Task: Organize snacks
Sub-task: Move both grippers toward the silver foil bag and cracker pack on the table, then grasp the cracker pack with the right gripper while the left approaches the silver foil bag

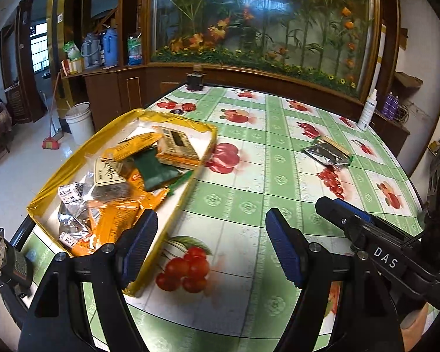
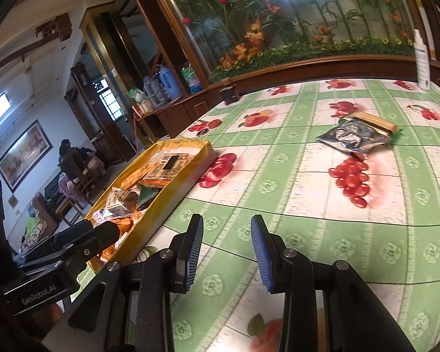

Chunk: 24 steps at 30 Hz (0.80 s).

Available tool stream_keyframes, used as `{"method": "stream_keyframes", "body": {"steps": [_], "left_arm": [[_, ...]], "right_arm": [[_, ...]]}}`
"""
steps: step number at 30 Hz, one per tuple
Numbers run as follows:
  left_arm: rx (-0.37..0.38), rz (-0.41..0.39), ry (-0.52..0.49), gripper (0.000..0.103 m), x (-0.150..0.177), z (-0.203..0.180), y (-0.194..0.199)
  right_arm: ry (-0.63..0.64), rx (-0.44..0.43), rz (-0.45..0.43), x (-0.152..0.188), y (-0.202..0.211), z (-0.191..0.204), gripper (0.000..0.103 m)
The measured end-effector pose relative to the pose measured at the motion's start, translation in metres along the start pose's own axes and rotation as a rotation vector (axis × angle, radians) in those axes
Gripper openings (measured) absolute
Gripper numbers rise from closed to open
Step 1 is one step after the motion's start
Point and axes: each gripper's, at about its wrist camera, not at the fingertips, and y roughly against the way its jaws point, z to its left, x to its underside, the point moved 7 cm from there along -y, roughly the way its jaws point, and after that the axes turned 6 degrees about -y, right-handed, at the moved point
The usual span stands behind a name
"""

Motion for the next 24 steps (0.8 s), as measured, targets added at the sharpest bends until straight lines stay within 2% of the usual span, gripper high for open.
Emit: {"method": "stream_keyframes", "body": {"steps": [24], "left_arm": [[0.024,0.077,0.011,0.076,0.008,-0.020,-0.001]], "right_arm": [[-0.124,0.094,-0.074,-0.006,0.051,-0.077,0.045]]}}
